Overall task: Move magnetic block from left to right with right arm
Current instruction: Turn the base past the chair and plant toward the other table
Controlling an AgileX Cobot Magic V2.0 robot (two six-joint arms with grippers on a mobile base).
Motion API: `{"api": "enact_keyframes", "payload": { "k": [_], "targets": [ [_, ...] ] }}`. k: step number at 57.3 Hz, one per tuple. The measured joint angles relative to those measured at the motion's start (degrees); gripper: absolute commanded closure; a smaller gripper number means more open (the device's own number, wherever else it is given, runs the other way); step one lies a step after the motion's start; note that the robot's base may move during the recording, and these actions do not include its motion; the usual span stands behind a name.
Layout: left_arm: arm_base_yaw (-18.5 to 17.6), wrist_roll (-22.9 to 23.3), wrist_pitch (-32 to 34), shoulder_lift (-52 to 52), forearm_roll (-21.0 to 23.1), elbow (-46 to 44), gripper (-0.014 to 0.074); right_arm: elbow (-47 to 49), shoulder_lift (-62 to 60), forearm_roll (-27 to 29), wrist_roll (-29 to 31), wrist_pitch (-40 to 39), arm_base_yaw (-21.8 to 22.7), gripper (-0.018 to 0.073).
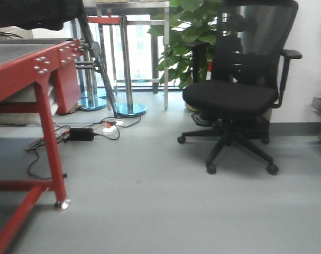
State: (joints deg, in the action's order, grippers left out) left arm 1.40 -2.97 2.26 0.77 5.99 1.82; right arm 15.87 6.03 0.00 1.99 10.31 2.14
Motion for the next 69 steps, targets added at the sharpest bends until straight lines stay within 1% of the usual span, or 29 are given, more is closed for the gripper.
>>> {"api": "enact_keyframes", "payload": {
  "k": [69],
  "targets": [
    [0.0, 0.0, 0.0, 0.0, 0.0, 0.0, 0.0722, 0.0, 0.0, 0.0, 0.04, 0.12, 0.0, 0.0225]
  ]
}}
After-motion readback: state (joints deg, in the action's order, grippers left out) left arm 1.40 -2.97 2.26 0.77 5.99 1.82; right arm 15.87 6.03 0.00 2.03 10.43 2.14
